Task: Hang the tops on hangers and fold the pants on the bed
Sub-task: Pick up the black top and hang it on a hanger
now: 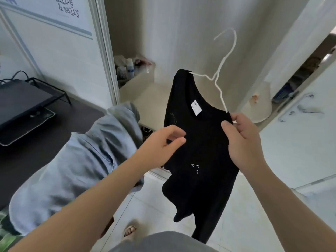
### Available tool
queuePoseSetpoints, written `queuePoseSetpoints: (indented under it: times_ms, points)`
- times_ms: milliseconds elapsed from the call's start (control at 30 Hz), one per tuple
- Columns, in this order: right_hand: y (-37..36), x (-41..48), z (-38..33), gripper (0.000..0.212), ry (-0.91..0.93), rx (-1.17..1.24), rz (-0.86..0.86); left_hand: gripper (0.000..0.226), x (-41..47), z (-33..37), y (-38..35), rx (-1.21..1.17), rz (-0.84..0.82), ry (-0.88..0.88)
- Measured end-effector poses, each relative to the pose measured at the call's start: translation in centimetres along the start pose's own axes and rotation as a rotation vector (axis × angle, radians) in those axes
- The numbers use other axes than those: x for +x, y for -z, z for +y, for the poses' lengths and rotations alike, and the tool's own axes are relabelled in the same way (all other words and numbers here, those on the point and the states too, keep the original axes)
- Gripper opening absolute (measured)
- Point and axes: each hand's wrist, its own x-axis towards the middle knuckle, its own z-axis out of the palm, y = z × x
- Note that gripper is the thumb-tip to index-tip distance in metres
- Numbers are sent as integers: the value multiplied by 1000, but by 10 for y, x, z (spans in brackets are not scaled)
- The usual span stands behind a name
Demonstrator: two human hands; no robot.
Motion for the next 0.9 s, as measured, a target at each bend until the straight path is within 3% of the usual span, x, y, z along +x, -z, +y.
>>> queuePoseSetpoints:
  times_ms: [167,400,533,700,900]
  points:
    - [-60,74,-39,13,53,38,169,27,47,3,55,-11,-95,-114]
    - [-100,185,-104,14,66,206,278,46,121,13,101,45,-96,-216]
    - [-110,246,-139,15,132,246,311,49,171,26,120,105,31,-270]
    - [-112,327,-178,14,223,283,313,21,243,43,151,213,190,-310]
    - [-101,420,-232,14,392,321,310,38,331,87,210,330,328,-397]
